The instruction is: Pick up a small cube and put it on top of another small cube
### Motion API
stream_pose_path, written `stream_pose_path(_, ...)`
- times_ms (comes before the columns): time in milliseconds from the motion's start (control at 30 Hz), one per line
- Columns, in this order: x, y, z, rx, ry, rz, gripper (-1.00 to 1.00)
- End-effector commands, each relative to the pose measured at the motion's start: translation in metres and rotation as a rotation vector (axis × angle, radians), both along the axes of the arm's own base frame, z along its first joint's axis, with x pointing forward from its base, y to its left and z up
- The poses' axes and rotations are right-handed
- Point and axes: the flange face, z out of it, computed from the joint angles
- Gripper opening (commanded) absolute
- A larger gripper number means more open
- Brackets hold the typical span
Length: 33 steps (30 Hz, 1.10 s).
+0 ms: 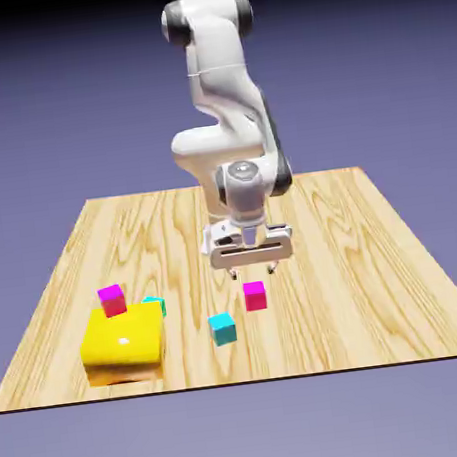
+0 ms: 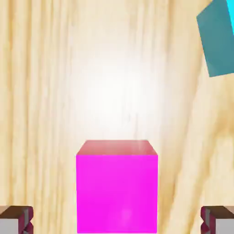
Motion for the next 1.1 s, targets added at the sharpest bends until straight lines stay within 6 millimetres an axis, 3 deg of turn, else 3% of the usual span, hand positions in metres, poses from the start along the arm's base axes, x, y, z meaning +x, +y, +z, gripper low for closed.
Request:
stream_pose_path(0,0.0,0.001,-0.008,0.0,0.0,0.002,0.0)
stream_pose_path(200,-0.006,0.0,-0.048,0.0,0.0,0.002,0.0)
stream_pose_path(233,-0.006,0.0,-0.048,0.0,0.0,0.002,-1.0)
stream_pose_path(267,-0.006,0.0,-0.048,0.0,0.0,0.002,-1.0)
stream_pose_path(567,-0.001,0.0,0.02,0.0,0.0,0.002,-1.0)
stream_pose_path(633,-0.001,0.0,0.022,0.0,0.0,0.002,-1.0)
stream_pose_path(767,0.025,-0.077,0.037,0.001,-0.005,-0.417,-1.0)
stream_pose_path(867,0.03,-0.142,0.049,0.001,-0.006,-0.731,-1.0)
stream_pose_path(967,0.021,-0.211,0.062,0.001,-0.004,-1.046,-1.0)
stream_pose_path(1067,-0.003,-0.276,0.074,0.0,0.0,-1.346,-1.0)
